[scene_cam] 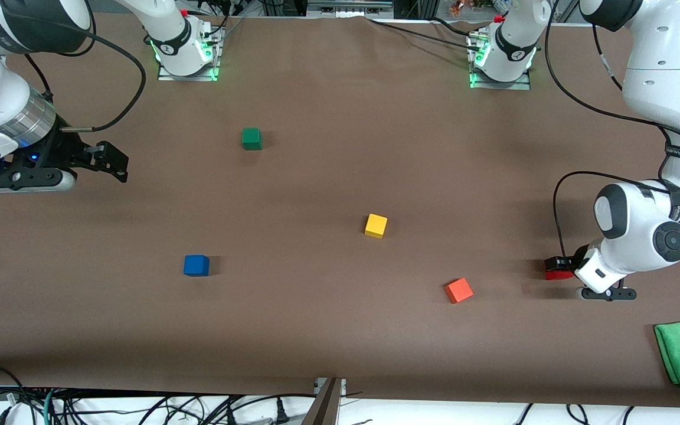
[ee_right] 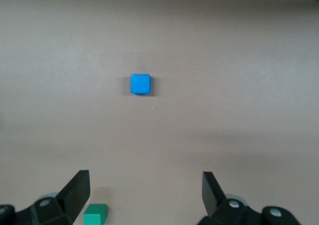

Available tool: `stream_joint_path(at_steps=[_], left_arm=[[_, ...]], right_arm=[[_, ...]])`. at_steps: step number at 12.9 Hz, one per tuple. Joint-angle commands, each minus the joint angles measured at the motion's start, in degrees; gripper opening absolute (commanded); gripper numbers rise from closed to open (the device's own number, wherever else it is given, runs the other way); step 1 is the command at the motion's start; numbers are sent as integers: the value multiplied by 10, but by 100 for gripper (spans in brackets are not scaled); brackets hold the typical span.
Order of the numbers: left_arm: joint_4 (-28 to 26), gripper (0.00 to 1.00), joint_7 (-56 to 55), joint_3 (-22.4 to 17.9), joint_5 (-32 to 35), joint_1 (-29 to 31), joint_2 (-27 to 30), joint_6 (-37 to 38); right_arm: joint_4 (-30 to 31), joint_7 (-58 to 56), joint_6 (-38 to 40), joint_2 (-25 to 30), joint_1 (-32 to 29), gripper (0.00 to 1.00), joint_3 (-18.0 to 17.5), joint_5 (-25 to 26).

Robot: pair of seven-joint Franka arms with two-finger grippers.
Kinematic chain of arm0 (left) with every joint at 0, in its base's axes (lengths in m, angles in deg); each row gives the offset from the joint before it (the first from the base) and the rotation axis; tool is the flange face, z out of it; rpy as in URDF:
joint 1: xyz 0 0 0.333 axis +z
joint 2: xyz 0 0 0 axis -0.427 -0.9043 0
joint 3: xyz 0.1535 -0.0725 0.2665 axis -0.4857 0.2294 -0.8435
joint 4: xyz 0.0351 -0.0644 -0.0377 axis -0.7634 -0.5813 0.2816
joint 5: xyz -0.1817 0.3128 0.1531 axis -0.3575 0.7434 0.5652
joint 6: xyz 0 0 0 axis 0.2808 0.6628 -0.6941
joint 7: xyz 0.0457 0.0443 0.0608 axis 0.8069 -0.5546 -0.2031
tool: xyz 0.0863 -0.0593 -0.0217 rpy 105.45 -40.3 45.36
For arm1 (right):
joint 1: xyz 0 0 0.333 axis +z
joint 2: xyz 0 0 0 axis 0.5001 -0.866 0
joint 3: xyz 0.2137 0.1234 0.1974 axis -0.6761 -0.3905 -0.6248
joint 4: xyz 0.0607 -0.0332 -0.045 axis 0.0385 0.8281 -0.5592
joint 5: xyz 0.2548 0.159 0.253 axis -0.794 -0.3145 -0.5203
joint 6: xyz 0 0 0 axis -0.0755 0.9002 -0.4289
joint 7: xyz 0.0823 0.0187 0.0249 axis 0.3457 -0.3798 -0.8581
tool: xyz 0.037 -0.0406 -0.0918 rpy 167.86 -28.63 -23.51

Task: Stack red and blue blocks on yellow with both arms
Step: 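Close the left gripper on the red cube and lift it, then carry the red cube over the yellow cube while the right gripper reaches the blue cube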

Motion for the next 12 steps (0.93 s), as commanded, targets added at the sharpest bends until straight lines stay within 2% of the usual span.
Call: stream_joint_path(at_steps=[1,3,6,10,12], left_arm=[[-5,0,1,2,7,-3,10,-1],[-2,0,2,11,7,-5,23,13],[10,0,-6,47,6,-38,62,85],[28,0,-112,96,1,-125,82,145],[37,0,-181,99,4,-200,81,145]], right_arm=[[-30,-1,7,-16,0,99,-2,-1],[-30,-2,10,-16,0,99,-2,-1],[-29,-2,12,-16,-4,99,-2,-21],[-29,-5,1,-29,-5,99,-1,-33],[-29,-6,-6,-49,-6,99,-1,-41]])
